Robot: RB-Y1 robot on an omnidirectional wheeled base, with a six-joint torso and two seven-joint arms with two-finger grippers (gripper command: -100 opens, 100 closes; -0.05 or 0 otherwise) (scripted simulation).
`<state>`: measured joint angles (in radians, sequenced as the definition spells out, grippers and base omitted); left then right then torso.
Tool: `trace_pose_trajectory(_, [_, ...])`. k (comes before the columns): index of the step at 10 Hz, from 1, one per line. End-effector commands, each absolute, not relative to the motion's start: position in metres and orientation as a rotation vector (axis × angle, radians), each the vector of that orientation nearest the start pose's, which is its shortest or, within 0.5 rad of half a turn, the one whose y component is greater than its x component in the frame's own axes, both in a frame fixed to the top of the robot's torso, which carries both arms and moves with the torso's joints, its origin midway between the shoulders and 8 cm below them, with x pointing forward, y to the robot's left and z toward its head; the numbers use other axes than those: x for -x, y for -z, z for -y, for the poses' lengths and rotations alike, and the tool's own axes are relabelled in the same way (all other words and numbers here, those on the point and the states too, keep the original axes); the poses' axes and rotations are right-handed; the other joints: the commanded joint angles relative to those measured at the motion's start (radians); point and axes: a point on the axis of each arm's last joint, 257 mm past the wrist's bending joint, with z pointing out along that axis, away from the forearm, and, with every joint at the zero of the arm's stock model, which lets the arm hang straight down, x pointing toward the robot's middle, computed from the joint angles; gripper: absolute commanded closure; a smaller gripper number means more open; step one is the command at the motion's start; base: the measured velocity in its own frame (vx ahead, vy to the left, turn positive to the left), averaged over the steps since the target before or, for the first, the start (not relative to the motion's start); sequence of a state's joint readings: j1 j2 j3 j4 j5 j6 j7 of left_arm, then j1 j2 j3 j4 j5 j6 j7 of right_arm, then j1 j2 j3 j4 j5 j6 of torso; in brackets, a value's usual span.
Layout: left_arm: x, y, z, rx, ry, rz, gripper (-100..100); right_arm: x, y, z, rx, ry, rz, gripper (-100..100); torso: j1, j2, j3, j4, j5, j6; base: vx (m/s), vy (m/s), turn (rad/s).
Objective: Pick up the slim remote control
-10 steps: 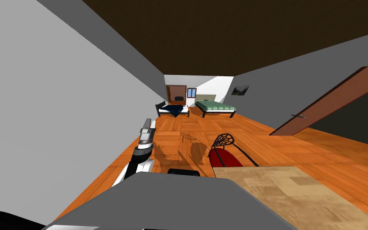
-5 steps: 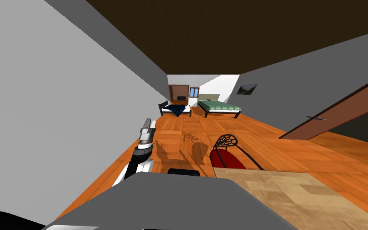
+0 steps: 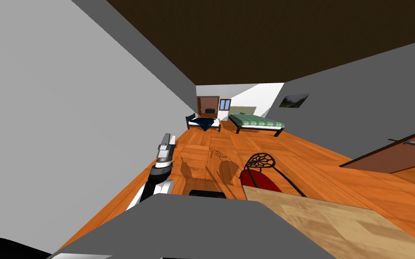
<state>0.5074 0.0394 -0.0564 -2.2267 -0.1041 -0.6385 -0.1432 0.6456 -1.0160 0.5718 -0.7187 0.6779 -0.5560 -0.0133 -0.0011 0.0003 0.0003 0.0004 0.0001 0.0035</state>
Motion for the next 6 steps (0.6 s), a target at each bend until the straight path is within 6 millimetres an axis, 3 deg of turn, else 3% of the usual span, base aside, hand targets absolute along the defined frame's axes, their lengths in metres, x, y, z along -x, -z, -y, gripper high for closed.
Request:
trace_pose_trajectory(1, [-0.3339, -0.0211, -0.2401, 0.449, 1.185, -0.681, 0, 0.1516, 0.5157, 0.5805, -0.127, -0.03, -3.152, 100, 0.0, 0.0, 0.0, 0.0, 0.0, 0.0, 0.0, 0.0, 0.0])
trace_pose_trajectory(4, [-0.3339, -0.0211, -0.2401, 0.448, 1.185, -0.681, 0, 0.1517, 0.5155, 0.5809, -0.127, -0.029, -3.152, 100, -0.002, -0.001, 0.0, 0.0, -0.001, 0.0, 0.0, 0.0, 0.0])
trace_pose_trajectory(5, [-0.3339, -0.0211, -0.2401, 0.448, 1.185, -0.681, 0, 0.1517, 0.5155, 0.5809, -0.127, -0.028, -3.152, 0, -0.002, -0.001, -0.001, 0.0, -0.001, 0.0, 0.0, 0.0, 0.0])
trace_pose_trajectory(6, [-0.3339, -0.0211, -0.2401, 0.448, 1.185, -0.681, 0, 0.1514, 0.5131, 0.5839, -0.105, -0.022, -3.154, 100, -0.002, -0.001, -0.001, 0.0, -0.001, 0.0, 0.035, -0.011, -0.171])
